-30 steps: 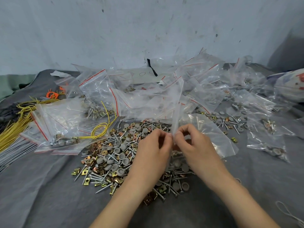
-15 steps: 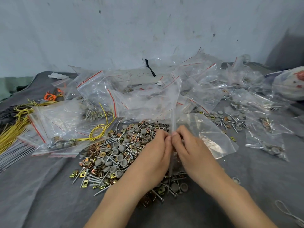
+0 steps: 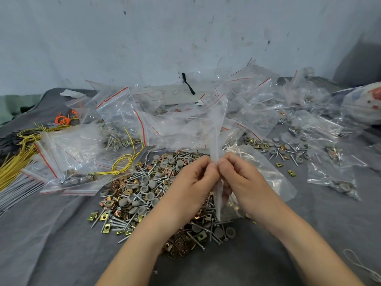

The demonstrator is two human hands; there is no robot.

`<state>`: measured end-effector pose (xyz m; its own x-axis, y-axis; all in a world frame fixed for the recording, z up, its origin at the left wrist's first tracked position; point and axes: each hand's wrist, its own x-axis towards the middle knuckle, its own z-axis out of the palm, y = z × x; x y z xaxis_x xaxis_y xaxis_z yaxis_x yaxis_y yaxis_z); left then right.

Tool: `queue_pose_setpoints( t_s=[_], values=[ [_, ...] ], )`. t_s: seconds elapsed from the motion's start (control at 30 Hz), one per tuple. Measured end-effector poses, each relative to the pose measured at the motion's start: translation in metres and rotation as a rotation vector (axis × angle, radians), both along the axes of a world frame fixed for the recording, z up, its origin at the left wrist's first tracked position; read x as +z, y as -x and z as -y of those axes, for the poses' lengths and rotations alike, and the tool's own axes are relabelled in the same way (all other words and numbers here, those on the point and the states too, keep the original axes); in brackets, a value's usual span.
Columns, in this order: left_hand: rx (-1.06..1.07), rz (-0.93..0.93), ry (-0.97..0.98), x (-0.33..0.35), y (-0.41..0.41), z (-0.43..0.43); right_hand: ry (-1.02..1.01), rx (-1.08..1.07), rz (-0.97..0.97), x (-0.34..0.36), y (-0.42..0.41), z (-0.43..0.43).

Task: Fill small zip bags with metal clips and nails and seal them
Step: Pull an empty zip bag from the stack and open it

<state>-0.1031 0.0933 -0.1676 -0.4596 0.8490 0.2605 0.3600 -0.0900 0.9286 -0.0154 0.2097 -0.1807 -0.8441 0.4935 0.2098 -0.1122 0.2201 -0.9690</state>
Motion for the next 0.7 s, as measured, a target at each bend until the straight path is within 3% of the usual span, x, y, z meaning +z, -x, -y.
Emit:
queue_pose_setpoints(
  t_s=[0.53,0.63,0.7],
  values=[
    [-0.002,0.435,-0.118,-0.001,-0.001,-0.002,0.396,0.110,-0.195,0.005,0.002,0.014],
    [0.006,0.404,-0.125,0.003,-0.002,-0.001,0.372,0.082,-0.218,0.007,0.003,0.014],
    [0.066,0.227,-0.092,0.003,-0.003,0.001,0.266,0.041,-0.169,0.009,0.002,0.012]
  ],
)
